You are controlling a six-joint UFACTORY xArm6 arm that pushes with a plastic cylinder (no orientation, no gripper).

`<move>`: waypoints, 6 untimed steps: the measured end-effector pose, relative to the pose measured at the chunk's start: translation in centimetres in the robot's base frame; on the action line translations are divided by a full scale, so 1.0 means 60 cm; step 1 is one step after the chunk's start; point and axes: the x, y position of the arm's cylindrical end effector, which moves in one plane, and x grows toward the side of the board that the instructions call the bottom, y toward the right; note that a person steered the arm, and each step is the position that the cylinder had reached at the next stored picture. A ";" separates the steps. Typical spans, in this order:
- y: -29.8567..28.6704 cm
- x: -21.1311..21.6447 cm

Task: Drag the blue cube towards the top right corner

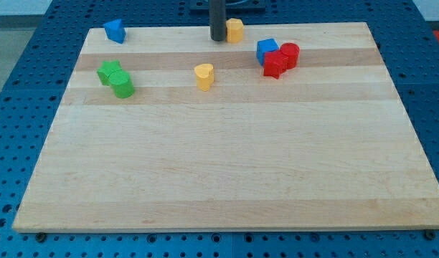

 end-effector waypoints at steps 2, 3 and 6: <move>-0.007 -0.009; -0.030 -0.009; -0.031 0.000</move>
